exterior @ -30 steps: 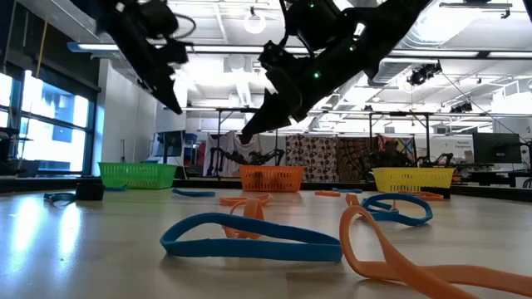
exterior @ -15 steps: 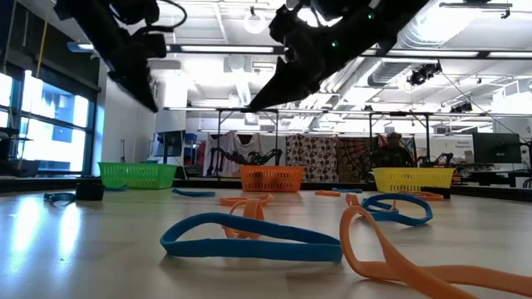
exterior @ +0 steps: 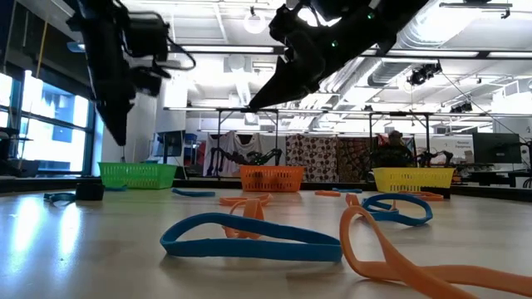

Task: Sort rubber bands into baskets
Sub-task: Put the blue rubber band into the yellow bin

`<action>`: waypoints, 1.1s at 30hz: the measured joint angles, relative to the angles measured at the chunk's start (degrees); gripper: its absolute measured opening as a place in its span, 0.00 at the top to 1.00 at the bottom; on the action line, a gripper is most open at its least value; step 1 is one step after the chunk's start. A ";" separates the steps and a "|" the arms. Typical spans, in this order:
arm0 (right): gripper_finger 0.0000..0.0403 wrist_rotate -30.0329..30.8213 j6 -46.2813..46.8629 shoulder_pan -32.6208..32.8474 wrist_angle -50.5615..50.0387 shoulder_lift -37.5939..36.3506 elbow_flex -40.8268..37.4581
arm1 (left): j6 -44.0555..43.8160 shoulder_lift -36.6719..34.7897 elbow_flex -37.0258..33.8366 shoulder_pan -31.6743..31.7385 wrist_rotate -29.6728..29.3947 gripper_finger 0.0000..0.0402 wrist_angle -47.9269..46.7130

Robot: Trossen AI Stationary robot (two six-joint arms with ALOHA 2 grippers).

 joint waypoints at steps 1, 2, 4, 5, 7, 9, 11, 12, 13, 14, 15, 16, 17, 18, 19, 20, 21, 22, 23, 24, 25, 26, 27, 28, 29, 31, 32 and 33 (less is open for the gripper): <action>1.00 -0.03 0.00 0.00 0.00 0.00 0.00 | 0.00 1.24 0.00 0.40 -0.81 0.91 0.00; 1.00 -0.11 0.00 0.00 0.02 0.00 0.00 | 0.08 2.60 0.00 0.80 -1.92 0.89 0.00; 1.00 -0.11 0.02 0.00 0.00 0.00 0.00 | 1.05 4.95 0.00 1.77 -3.97 0.85 0.03; 1.00 -0.11 0.02 0.00 0.00 0.00 0.00 | 1.72 6.07 0.00 2.30 -4.53 0.83 0.10; 1.00 -0.12 0.01 0.00 0.00 0.00 0.00 | 2.48 8.05 0.00 3.40 -4.67 0.79 0.78; 1.00 -0.13 0.02 0.00 -0.03 0.00 0.00 | 3.32 9.74 0.00 4.35 -4.65 0.76 1.80; 1.00 -0.11 0.02 0.00 -0.05 0.00 0.00 | 4.04 11.12 0.00 5.37 -4.55 0.74 2.78; 1.00 -0.11 0.02 0.00 -0.12 0.00 0.00 | 4.20 11.70 0.00 5.80 -4.55 0.73 3.48; 1.00 -0.11 0.02 0.00 -0.34 0.00 0.00 | 4.55 12.21 0.00 6.25 -4.51 0.72 3.93; 1.00 -0.11 0.04 0.00 -0.53 0.00 0.00 | 4.70 12.72 0.00 6.67 -4.50 0.71 4.11; 1.00 -0.11 0.21 0.00 -0.66 0.00 0.00 | 4.94 13.30 0.00 7.09 -4.50 0.71 4.20; 1.00 -0.11 0.31 0.00 -0.80 0.00 0.00 | 4.94 13.93 0.00 7.50 -4.48 0.70 4.35; 1.00 -0.11 0.40 0.00 -0.95 0.00 0.00 | 4.86 14.56 0.00 7.96 -4.50 0.70 4.39; 1.00 -0.10 0.47 0.00 -1.07 0.00 0.00 | 4.69 15.27 0.00 8.44 -4.49 0.70 4.39; 1.00 -0.11 0.46 0.00 -1.09 0.00 0.00 | 4.68 15.94 0.00 8.86 -4.47 0.70 4.41; 1.00 -0.11 0.48 0.00 -1.07 0.00 0.00 | 4.66 16.66 0.00 9.26 -4.47 0.70 4.49; 1.00 -0.09 0.48 0.00 -1.07 0.00 0.00 | 4.66 17.39 0.00 9.65 -4.48 0.70 4.58; 1.00 -0.09 0.48 0.00 -1.05 0.00 0.00 | 4.66 18.13 0.00 10.03 -4.47 0.70 4.82; 1.00 -0.09 0.48 0.00 -1.07 0.00 0.00 | 4.66 18.79 0.00 10.32 -4.47 0.70 5.13; 1.00 -0.10 0.48 0.00 -1.07 0.00 0.00 | 4.73 19.41 0.00 10.56 -4.45 0.70 5.47; 1.00 -0.09 0.48 0.00 -1.07 0.00 0.00 | 4.98 19.97 0.00 10.71 -4.47 0.70 5.75; 1.00 -0.09 0.48 0.00 -1.08 0.00 0.00 | 4.99 20.46 0.00 10.91 -4.44 0.70 5.98; 1.00 -0.09 0.48 0.00 -1.12 0.00 0.00 | 5.02 20.92 0.00 10.99 -4.45 0.70 6.13; 1.00 -0.09 0.48 0.00 -1.25 0.00 0.00 | 5.22 21.38 0.00 11.13 -4.44 0.70 6.23; 1.00 -0.09 0.48 0.00 -1.29 0.00 0.00 | 5.61 21.83 0.00 11.28 -4.45 0.70 6.26; 1.00 -0.09 0.48 0.00 -1.28 0.00 0.00 | 6.39 22.82 0.02 11.33 -4.45 0.70 6.27; 1.00 -0.09 0.48 0.00 -1.27 0.00 0.00 | 6.47 23.27 0.02 11.33 -4.45 0.70 6.27; 1.00 -0.09 0.50 0.00 -1.27 0.00 0.00 | 6.54 23.66 0.02 11.33 -4.45 0.70 6.35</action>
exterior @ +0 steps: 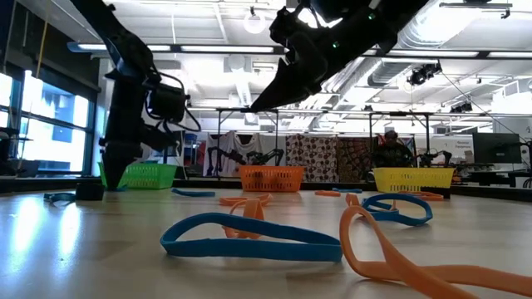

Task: Sort rubber bands into baskets
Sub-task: Put the blue rubber band into the yellow bin

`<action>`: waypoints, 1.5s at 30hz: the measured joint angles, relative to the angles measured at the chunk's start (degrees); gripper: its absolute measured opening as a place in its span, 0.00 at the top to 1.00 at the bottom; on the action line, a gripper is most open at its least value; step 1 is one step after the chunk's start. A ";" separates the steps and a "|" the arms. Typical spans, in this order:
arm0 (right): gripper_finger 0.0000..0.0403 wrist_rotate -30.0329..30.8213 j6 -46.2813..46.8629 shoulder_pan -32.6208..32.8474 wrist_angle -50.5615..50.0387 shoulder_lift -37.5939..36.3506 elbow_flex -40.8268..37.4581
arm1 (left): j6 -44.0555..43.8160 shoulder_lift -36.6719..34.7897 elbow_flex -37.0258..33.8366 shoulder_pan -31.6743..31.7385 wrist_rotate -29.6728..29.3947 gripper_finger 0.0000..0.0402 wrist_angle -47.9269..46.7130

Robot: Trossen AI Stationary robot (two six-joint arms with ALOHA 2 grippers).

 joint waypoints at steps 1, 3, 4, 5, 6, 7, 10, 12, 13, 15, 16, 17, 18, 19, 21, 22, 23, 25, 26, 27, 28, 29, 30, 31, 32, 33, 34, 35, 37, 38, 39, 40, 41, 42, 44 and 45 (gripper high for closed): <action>1.00 0.00 -0.02 0.00 -0.02 0.00 0.02 | 0.02 0.49 0.03 0.00 0.00 0.70 0.18; 1.00 0.00 0.00 0.00 0.00 0.00 0.02 | 0.72 1.19 0.19 -0.02 -0.11 0.70 0.39; 1.00 0.00 0.06 0.00 0.00 0.00 0.01 | 1.56 1.54 0.26 -0.04 -0.23 0.70 0.50; 1.00 0.00 0.32 0.00 0.00 0.00 0.01 | 2.59 1.79 0.31 -0.04 -0.31 0.71 0.54; 1.00 0.00 0.66 0.00 -0.02 0.00 0.00 | 3.38 1.86 0.33 -0.07 -0.35 0.72 0.59; 1.00 0.02 0.96 0.00 -0.03 0.00 0.01 | 4.07 1.79 0.29 -0.22 -0.33 0.73 0.66; 1.00 0.02 1.09 0.00 -0.45 0.00 0.02 | 4.73 0.75 0.00 -1.17 -0.47 0.81 0.85; 1.00 0.01 1.09 0.00 -0.51 0.00 0.02 | 5.93 -0.47 -0.06 -2.15 -0.41 0.87 1.45; 1.00 0.02 1.08 0.01 -0.50 0.00 0.02 | 6.68 -1.23 -0.04 -2.63 -0.44 0.91 1.58; 1.00 0.02 1.06 0.00 -0.97 -0.26 0.02 | 7.55 -2.74 -0.02 -3.69 -0.16 0.97 1.23; 1.00 0.02 0.97 0.00 -1.75 -0.55 0.02 | 7.63 -3.47 -0.02 -4.29 0.59 0.99 1.27; 1.00 0.18 0.85 0.01 -2.03 -0.95 0.02 | 7.61 -4.25 -0.02 -4.82 1.92 0.99 1.50; 1.00 0.82 0.79 0.02 -2.55 -1.73 0.02 | 7.57 -5.13 -0.02 -5.24 3.76 0.98 1.72; 1.00 2.01 0.76 0.14 -3.17 -2.37 0.02 | 7.56 -6.11 -0.02 -5.81 5.99 0.98 2.01; 1.00 4.83 0.22 0.46 -4.14 -4.05 0.02 | 7.04 -7.72 -0.02 -7.07 10.87 0.99 4.24; 1.00 6.07 -0.20 0.62 -4.71 -4.75 0.02 | 6.74 -8.53 -0.02 -7.79 13.13 1.00 5.43; 1.00 6.84 -0.50 0.84 -4.82 -5.34 0.02 | 6.08 -9.24 -0.02 -8.52 14.43 1.00 6.53; 1.00 7.26 -0.50 1.23 -4.81 -6.26 0.02 | 5.18 -10.65 0.00 -9.74 14.58 1.00 7.51; 1.00 7.28 -0.48 1.43 -4.75 -6.46 0.02 | 4.52 -11.10 0.02 -10.33 13.27 1.00 7.06; 1.00 7.28 -0.48 1.64 -4.57 -6.53 0.04 | 3.83 -11.45 0.02 -10.70 11.57 1.00 6.28; 1.00 7.39 -0.48 1.91 -4.58 -6.52 0.04 | 2.88 -11.63 0.02 -10.92 9.72 1.00 5.21; 1.00 7.46 -0.48 2.14 -4.80 -6.42 0.04 | 2.00 -11.67 0.02 -11.02 7.93 1.00 4.05; 1.00 7.50 -0.48 2.34 -4.76 -6.18 0.04 | 1.29 -11.64 0.02 -11.07 6.34 0.99 2.90; 1.00 7.50 -0.48 2.52 -4.66 -5.98 0.04 | 1.04 -11.50 0.02 -10.99 5.28 0.98 1.80; 1.00 7.50 -0.48 2.68 -4.75 -5.90 0.04 | 1.03 -11.29 0.02 -10.92 4.87 0.97 1.06; 1.00 7.50 -0.48 2.71 -4.76 -5.88 0.04 | 1.03 -11.08 0.02 -10.82 4.72 0.96 0.67; 1.00 7.49 -0.46 2.73 -4.72 -5.88 0.04 | 1.05 -10.79 0.00 -10.57 4.70 0.94 0.46; 1.00 7.50 -0.42 2.75 -4.60 -5.88 0.04 | 1.27 -10.53 0.02 -10.31 4.63 0.93 0.31; 1.00 7.50 -0.28 2.75 -4.38 -5.88 0.04 | 2.99 -9.83 0.01 -9.34 4.56 0.89 0.13; 1.00 7.50 -0.28 2.75 -4.41 -5.88 0.04 | 3.93 -9.35 0.01 -8.68 4.48 0.87 0.20; 1.00 7.51 -0.28 2.75 -4.35 -5.88 0.04 | 4.79 -8.93 0.00 -7.90 4.36 0.85 0.17; 1.00 7.52 -0.28 2.75 -4.32 -5.88 0.04 | 5.62 -8.44 0.00 -7.00 4.33 0.83 0.17; 1.00 7.52 -0.28 2.75 -4.33 -5.88 0.04 | 6.08 -7.92 0.00 -6.12 4.31 0.81 0.32; 1.00 7.52 -0.28 2.75 -4.35 -5.88 0.04 | 6.46 -7.42 0.00 -5.07 4.28 0.79 0.42; 1.00 7.52 -0.28 2.75 -4.39 -5.88 0.04 | 7.01 -6.35 0.01 -3.03 4.09 0.76 0.38; 1.00 7.52 -0.28 2.75 -4.37 -5.88 0.04 | 7.04 -5.78 0.02 -1.93 4.05 0.75 0.39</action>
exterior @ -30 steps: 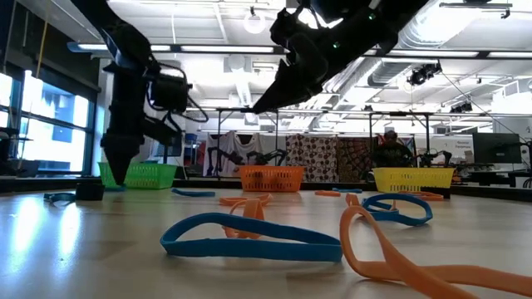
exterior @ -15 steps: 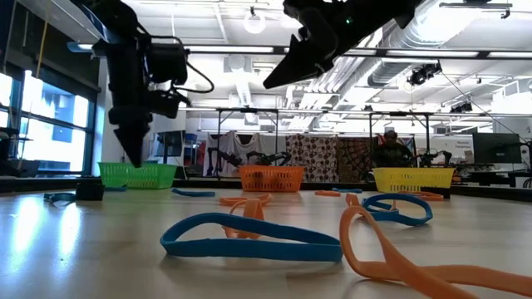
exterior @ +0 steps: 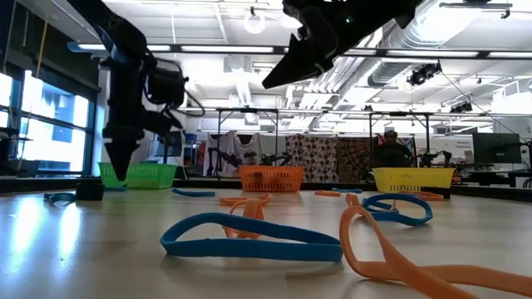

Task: Sort rubber bands into baskets
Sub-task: Put the blue rubber band into the yellow bin

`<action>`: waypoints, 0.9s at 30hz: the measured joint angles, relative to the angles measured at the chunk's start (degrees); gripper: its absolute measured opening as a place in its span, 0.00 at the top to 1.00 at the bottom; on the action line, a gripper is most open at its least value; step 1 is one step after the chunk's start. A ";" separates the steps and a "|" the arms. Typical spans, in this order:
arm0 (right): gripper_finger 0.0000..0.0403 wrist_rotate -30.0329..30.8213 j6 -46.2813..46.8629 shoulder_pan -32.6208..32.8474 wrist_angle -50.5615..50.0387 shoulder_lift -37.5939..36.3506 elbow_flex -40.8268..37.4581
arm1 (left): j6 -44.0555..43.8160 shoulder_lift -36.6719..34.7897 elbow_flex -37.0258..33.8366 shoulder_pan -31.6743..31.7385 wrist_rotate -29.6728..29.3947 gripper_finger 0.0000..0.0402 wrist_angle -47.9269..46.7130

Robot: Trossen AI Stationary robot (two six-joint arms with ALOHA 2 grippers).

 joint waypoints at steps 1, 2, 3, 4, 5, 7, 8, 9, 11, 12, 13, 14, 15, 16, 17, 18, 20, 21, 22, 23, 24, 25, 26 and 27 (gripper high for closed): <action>1.00 0.00 0.00 0.00 -0.01 0.00 0.00 | 0.00 0.66 0.00 1.04 0.04 0.74 -0.02; 1.00 0.00 0.00 0.00 -0.05 0.00 0.00 | 0.00 1.32 -0.01 1.98 0.08 0.73 -0.15; 1.00 0.00 0.01 0.00 -0.12 0.00 0.00 | 0.00 1.95 -0.01 2.86 0.21 0.73 -0.29; 1.00 0.02 0.00 0.00 -0.13 0.00 0.00 | 0.01 2.62 0.01 3.55 0.28 0.73 -0.33; 1.00 0.02 0.02 0.00 -0.13 0.00 0.00 | 0.00 3.30 -0.01 4.27 0.30 0.73 -0.31; 1.00 0.00 0.00 0.00 -0.34 0.00 0.00 | -0.06 4.67 -0.01 5.35 0.32 0.73 -0.29; 1.00 0.02 0.00 0.00 -0.43 0.00 0.00 | -0.08 5.22 -0.01 5.72 0.32 0.73 -0.19; 1.00 0.00 0.00 0.00 -0.44 0.00 0.00 | -0.10 5.63 -0.01 6.05 0.31 0.74 -0.13; 1.00 0.02 0.02 0.00 -0.49 0.00 0.00 | -0.40 6.23 0.06 6.40 0.32 0.74 -0.01; 1.00 0.01 0.00 0.00 -0.53 0.00 0.00 | -0.45 6.44 0.11 6.41 0.32 0.75 -0.03; 1.00 0.01 0.01 0.00 -0.60 0.00 0.00 | -0.36 6.62 0.16 6.38 0.30 0.76 -0.03; 1.00 0.00 0.02 0.00 -0.68 0.00 0.00 | -0.07 6.66 0.16 6.36 0.32 0.78 -0.10; 1.00 0.02 0.00 0.00 -0.89 0.00 0.00 | -0.07 6.66 0.16 6.32 0.61 0.80 -0.24; 1.00 0.00 -0.09 0.00 -1.33 0.00 0.00 | 0.01 6.68 0.16 6.11 1.30 0.82 -0.53; 1.00 0.00 -0.11 0.00 -1.87 0.00 0.00 | 0.37 6.68 0.16 6.08 2.34 0.85 -0.87; 1.00 0.02 -0.13 0.00 -2.45 0.00 0.00 | 0.73 6.68 0.16 5.99 3.53 0.89 -1.05; 1.00 0.02 -0.35 0.00 -3.37 0.00 0.00 | 1.69 6.68 0.16 5.58 5.00 0.96 -1.27; 1.00 0.02 -0.74 0.00 -3.87 0.00 0.00 | 1.91 6.68 0.16 5.16 4.89 0.98 -1.33; 1.00 0.02 -1.23 0.00 -4.53 -0.02 0.00 | 2.01 6.68 0.15 4.81 4.82 0.98 -1.37; 1.00 0.03 -1.48 0.10 -5.31 -0.11 0.00 | 2.27 6.63 0.13 4.44 4.80 0.98 -1.42; 1.00 0.10 -1.56 0.23 -5.98 -0.18 0.00 | 2.62 6.53 0.09 3.96 4.77 0.98 -1.44; 1.00 0.11 -1.65 0.34 -6.70 -0.49 0.00 | 2.94 6.41 0.09 3.47 4.84 0.98 -1.49; 1.00 0.11 -1.66 0.51 -7.62 -0.83 0.00 | 2.97 6.14 0.03 2.88 5.32 0.99 -1.47; 1.00 0.11 -1.66 0.65 -8.39 -1.26 0.00 | 2.97 5.80 -0.06 2.31 6.97 0.99 -1.42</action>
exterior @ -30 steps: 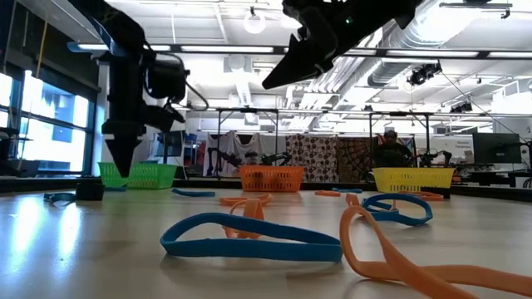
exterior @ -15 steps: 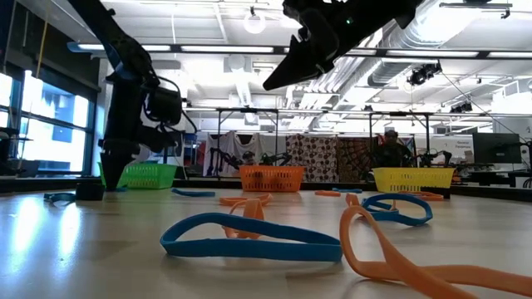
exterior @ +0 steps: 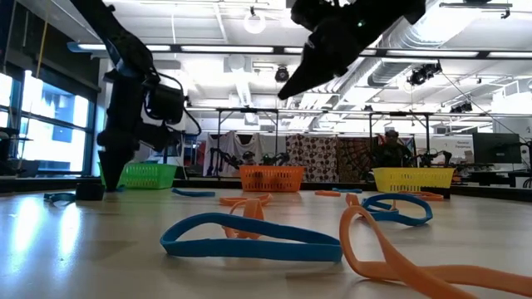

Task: Sort rubber bands into baskets
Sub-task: Put the blue rubber band into the yellow bin

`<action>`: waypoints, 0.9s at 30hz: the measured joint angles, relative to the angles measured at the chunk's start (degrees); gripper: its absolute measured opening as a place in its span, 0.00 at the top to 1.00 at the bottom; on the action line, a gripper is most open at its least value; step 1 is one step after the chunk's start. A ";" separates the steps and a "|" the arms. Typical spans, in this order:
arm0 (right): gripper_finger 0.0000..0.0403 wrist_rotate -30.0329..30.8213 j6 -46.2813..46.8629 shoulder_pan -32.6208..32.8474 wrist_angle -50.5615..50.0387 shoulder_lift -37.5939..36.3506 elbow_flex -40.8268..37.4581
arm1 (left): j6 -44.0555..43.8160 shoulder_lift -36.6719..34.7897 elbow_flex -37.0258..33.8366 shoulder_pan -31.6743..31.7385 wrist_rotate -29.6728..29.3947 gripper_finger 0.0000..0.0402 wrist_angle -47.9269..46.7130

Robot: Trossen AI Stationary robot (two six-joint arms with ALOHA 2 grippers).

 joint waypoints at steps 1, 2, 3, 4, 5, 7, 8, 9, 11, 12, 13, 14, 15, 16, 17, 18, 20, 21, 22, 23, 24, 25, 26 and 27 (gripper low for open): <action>1.00 0.00 0.00 0.12 -0.70 -0.29 0.00 | 0.02 -0.26 -0.04 -0.72 1.76 0.99 -0.01; 1.00 0.01 0.01 0.27 -1.38 -0.38 0.00 | 0.08 -0.64 -0.04 -1.33 3.77 0.99 0.23; 1.00 -0.01 0.15 0.37 -1.75 -0.37 0.00 | 0.12 -1.03 -0.04 -1.87 6.28 0.99 0.58; 1.00 -0.03 0.28 0.41 -1.88 -0.34 0.00 | 0.11 -1.32 -0.02 -2.42 9.00 1.00 0.95; 1.00 -0.08 0.51 0.49 -1.86 -0.33 0.00 | 0.08 -1.56 -0.04 -2.98 11.78 1.00 1.48; 1.00 -0.10 1.29 0.49 -0.73 -0.33 -0.16 | -0.09 -1.95 -0.03 -4.34 17.02 1.00 3.43; 1.00 -0.13 1.47 0.47 0.99 -0.33 -0.74 | -0.55 -2.14 -0.02 -5.09 19.41 1.00 4.63; 1.00 -0.13 1.49 0.47 2.61 -0.33 -1.56 | -1.16 -2.26 -0.02 -5.77 21.24 1.00 5.91; 1.00 -0.69 2.04 0.49 6.46 -0.31 -3.32 | -2.57 -2.27 -0.02 -6.99 24.27 1.00 8.76; 1.00 -1.85 2.81 0.47 9.10 -0.31 -4.41 | -3.39 -2.27 -0.02 -7.55 25.97 1.00 10.20; 1.00 -2.81 3.61 0.45 11.42 -0.31 -5.50 | -4.25 -2.27 -0.02 -8.15 27.77 1.00 11.68; 1.00 -3.39 4.53 0.47 13.36 -0.31 -6.67 | -4.88 -2.27 -0.02 -8.78 29.67 1.00 13.16; 1.00 -3.80 5.38 0.59 15.41 -0.30 -7.88 | -5.79 -2.27 -0.02 -9.48 31.89 1.00 14.78; 1.00 -3.94 6.32 0.75 17.58 -0.26 -9.17 | -6.76 -2.27 -0.02 -10.12 33.81 1.00 16.53; 1.00 -4.08 6.75 0.92 19.55 -0.25 -10.25 | -7.70 -2.27 0.00 -10.81 35.63 1.00 18.55; 1.00 -4.33 7.45 1.14 21.32 -0.25 -11.13 | -8.79 -2.27 0.00 -11.47 37.18 1.00 20.59; 1.00 -4.77 9.21 1.58 24.42 -0.26 -12.74 | -11.65 -2.29 0.00 -12.98 39.84 1.00 25.12; 1.00 -4.81 9.36 1.78 25.12 -0.27 -13.34 | -13.37 -2.29 0.00 -13.80 40.85 1.00 27.62; 0.99 -4.85 9.46 1.99 25.60 -0.25 -13.68 | -14.91 -2.29 0.00 -14.63 41.78 1.00 29.98; 0.98 -4.83 9.47 2.22 25.77 -0.26 -13.74 | -16.51 -2.29 0.00 -15.42 43.00 1.00 32.49; 0.96 -4.84 9.45 2.39 26.14 -0.25 -13.75 | -18.25 -2.29 0.00 -16.24 43.93 1.00 35.13; 0.94 -4.83 9.24 2.60 26.57 -0.27 -13.75 | -19.89 -2.29 0.00 -17.04 44.45 1.00 37.73; 0.91 -4.69 9.14 2.73 26.89 -0.27 -13.75 | -21.64 -2.31 0.00 -17.81 44.79 1.00 40.67; 0.87 -4.18 9.06 2.87 27.26 -0.27 -13.75 | -23.42 -2.29 0.00 -18.54 45.26 1.00 43.47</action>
